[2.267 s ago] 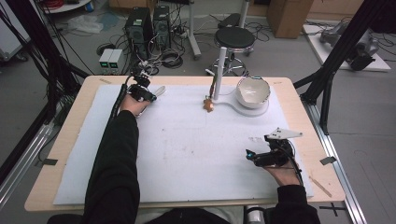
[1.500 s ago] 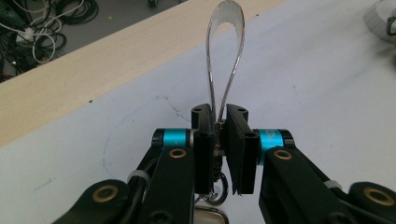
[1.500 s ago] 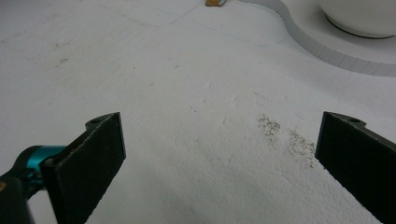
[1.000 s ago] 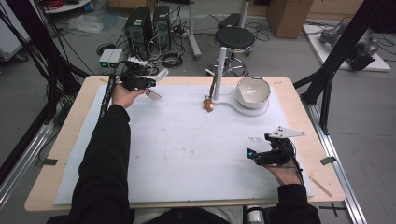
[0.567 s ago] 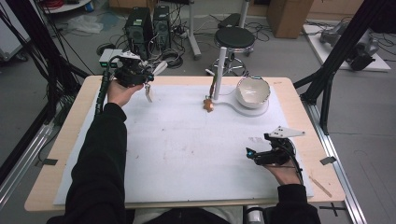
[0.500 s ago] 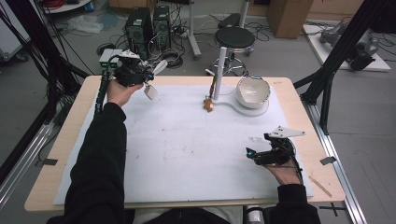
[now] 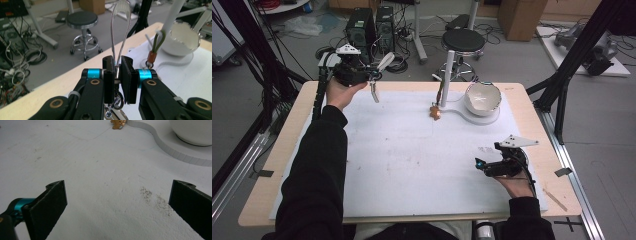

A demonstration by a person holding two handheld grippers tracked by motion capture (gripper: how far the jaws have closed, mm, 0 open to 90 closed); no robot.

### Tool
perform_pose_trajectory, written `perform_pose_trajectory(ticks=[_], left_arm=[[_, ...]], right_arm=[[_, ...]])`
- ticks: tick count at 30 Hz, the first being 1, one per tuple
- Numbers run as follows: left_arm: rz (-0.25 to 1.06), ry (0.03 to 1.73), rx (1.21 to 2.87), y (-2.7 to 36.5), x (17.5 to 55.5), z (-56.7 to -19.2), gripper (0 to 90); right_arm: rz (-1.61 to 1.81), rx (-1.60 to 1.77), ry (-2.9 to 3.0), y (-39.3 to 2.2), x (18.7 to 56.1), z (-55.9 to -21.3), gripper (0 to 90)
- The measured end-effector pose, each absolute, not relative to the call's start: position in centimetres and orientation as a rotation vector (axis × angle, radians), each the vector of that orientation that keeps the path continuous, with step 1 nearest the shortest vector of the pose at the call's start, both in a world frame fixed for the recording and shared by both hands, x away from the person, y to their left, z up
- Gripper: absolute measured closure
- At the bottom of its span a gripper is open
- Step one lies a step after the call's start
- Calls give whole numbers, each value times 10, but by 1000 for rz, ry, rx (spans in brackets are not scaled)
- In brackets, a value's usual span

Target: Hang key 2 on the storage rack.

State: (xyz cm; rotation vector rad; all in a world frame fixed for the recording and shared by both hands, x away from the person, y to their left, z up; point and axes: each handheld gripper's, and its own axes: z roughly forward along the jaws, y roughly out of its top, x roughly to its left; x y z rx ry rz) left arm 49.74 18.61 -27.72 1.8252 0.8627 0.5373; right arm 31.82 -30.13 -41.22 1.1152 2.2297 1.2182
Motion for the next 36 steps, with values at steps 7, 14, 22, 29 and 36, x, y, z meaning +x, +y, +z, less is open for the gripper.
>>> perform_pose_trajectory(ticks=[7,14,22,29,36], left_arm=[[556,809,1808,173,490,-259,813],[569,791,1798,165,486,-251,813],[584,775,1779,154,482,-240,814],[568,736,1784,132,479,-226,813],[568,722,1802,113,481,-223,813]], right_arm=[[1221,1115,2228,-301,318,-412,6],[1223,1116,2229,-301,318,-412,6],[1217,1113,2234,-300,318,-412,6],[1220,1119,2232,-301,318,-412,6],[1215,1120,2232,-301,318,-412,6]])
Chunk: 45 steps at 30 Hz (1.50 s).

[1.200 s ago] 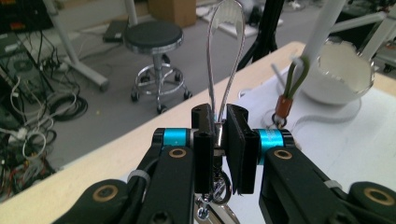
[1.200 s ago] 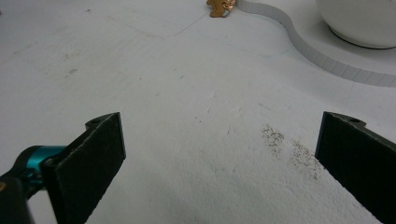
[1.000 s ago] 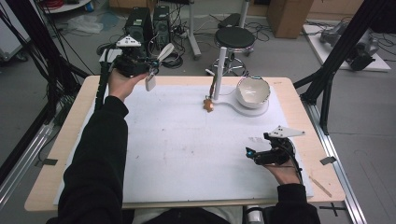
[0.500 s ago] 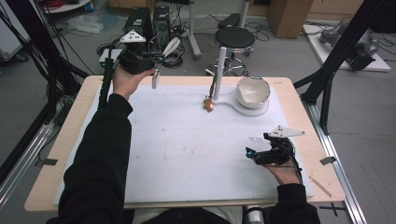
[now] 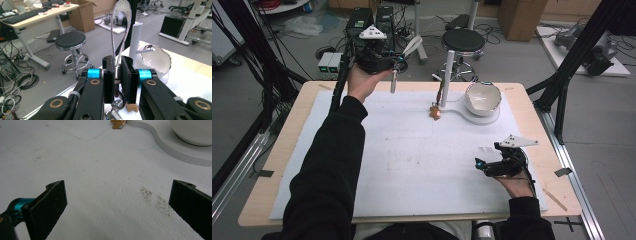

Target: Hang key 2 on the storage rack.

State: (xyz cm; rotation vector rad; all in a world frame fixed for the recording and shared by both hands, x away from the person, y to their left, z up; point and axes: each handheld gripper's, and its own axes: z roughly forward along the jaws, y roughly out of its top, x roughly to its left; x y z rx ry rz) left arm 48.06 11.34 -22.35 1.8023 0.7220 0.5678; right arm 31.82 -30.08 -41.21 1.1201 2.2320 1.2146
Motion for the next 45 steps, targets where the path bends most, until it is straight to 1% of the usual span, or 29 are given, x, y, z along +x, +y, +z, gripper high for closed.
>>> perform_pose_trajectory(ticks=[6,8,9,14,26,36,45], left_arm=[[551,706,1809,93,482,-220,814],[539,680,1812,79,482,-216,813],[539,680,1812,79,482,-216,814],[524,634,1840,56,482,-212,814],[493,613,1859,28,486,-211,813],[450,588,1901,2,492,-220,813],[445,579,1934,-16,501,-226,814]], right_arm=[[1211,1111,2233,-300,319,-413,6],[1211,1118,2233,-300,319,-412,6],[1211,1118,2233,-300,319,-412,6],[1220,1115,2228,-301,318,-412,6],[1234,1114,2219,-303,318,-411,6],[1230,1112,2222,-303,318,-411,6],[1230,1114,2222,-304,318,-411,6]])
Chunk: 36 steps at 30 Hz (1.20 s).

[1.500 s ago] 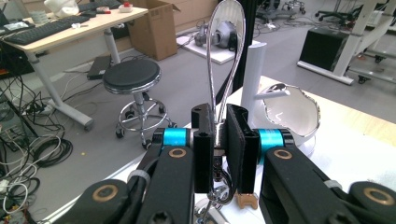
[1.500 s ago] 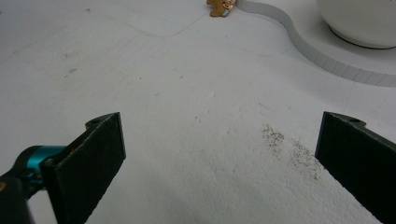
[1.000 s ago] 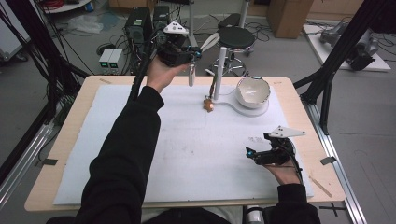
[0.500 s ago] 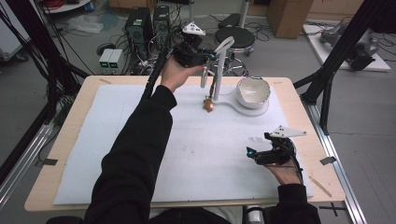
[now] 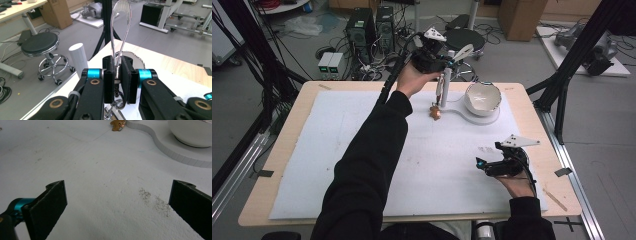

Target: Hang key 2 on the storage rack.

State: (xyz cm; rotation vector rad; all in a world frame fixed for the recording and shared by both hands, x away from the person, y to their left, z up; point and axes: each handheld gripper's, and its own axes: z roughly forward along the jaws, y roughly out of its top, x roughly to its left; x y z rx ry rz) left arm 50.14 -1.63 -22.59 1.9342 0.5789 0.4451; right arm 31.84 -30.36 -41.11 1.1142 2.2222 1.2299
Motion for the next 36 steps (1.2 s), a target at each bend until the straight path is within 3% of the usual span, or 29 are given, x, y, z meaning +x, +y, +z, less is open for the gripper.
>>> perform_pose_trajectory(ticks=[19,36], left_arm=[[388,621,1953,-38,528,-239,814],[417,655,1907,-38,541,-245,814]], right_arm=[[1235,1110,2225,-303,318,-411,6],[1224,1115,2228,-304,319,-412,6]])
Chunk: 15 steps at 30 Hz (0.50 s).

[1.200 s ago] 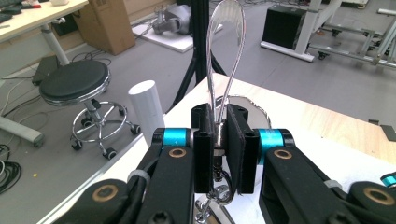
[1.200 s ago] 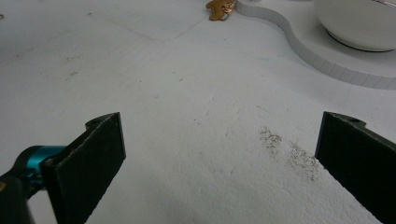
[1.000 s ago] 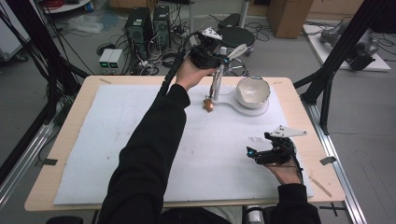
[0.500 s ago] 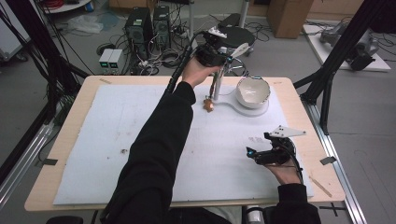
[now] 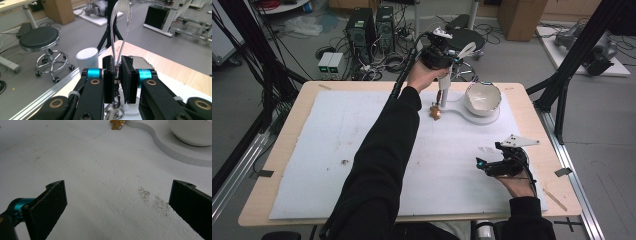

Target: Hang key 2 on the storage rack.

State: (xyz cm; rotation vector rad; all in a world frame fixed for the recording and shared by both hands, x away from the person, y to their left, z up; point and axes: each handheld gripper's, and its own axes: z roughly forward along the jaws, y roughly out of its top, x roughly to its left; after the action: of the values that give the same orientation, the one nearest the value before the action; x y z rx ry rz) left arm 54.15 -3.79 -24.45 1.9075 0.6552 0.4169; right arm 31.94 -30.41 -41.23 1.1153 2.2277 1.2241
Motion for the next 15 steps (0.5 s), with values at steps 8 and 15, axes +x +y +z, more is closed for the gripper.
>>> perform_pose_trajectory(ticks=[8,15], left_arm=[[412,639,1927,-42,537,-243,814],[430,651,1920,-45,540,-244,813]], right_arm=[[1218,1109,2231,-304,320,-413,6],[1217,1110,2230,-304,320,-413,6]])
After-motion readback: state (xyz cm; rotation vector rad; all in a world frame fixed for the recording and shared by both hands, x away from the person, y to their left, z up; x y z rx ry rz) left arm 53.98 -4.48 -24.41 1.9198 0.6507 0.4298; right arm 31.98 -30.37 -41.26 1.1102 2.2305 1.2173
